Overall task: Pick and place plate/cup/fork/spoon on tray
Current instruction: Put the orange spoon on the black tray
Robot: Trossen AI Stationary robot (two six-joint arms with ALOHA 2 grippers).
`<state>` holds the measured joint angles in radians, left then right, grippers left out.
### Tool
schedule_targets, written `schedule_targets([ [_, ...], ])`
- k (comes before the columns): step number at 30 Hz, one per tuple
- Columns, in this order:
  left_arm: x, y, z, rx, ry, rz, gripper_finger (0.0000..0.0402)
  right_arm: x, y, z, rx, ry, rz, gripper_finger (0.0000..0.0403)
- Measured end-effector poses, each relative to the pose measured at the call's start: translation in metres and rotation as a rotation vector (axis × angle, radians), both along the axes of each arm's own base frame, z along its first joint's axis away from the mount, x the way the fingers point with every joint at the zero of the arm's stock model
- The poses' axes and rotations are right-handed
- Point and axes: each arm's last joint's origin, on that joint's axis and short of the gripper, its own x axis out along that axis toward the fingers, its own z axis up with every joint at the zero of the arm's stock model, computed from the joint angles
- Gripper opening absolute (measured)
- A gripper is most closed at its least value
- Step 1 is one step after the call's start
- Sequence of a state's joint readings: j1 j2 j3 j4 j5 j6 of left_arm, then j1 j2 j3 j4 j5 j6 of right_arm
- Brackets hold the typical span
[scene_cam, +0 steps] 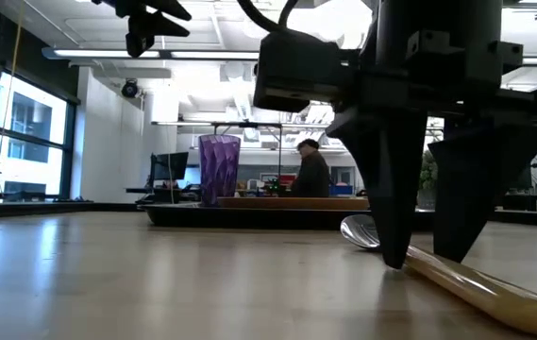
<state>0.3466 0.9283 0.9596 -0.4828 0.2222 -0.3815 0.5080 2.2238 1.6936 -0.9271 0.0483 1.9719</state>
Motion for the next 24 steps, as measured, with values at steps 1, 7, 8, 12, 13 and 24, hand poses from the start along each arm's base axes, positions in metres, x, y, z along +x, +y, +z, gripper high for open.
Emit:
schedule_targets([
  [1, 0.0000, 0.0000, 0.0000, 0.001, 0.000, 0.000, 0.0110, -0.0001, -0.0005, 0.0000, 0.000, 0.004, -0.005, 0.0116],
  [7, -0.0001, 0.0005, 0.0000, 0.023, 0.004, 0.007, 0.0110, -0.0002, -0.0023, -0.0003, -0.003, 0.012, -0.008, 0.0071],
  [8, -0.0001, 0.0006, -0.0001, 0.024, 0.005, 0.011, 0.0110, 0.0001, -0.0028, -0.0005, -0.005, 0.012, -0.009, 0.0060],
  [12, -0.0001, 0.0006, 0.0000, 0.026, 0.005, 0.011, 0.0110, 0.0019, -0.0053, -0.0001, 0.003, 0.011, 0.001, 0.0021],
  [13, -0.0001, 0.0006, 0.0000, 0.026, 0.005, 0.011, 0.0110, 0.0020, -0.0054, -0.0001, 0.003, 0.010, 0.001, 0.0017],
  [24, -0.0001, 0.0006, 0.0000, 0.027, 0.005, 0.012, 0.0110, 0.0048, -0.0050, 0.0036, 0.001, 0.007, -0.018, 0.0016],
])
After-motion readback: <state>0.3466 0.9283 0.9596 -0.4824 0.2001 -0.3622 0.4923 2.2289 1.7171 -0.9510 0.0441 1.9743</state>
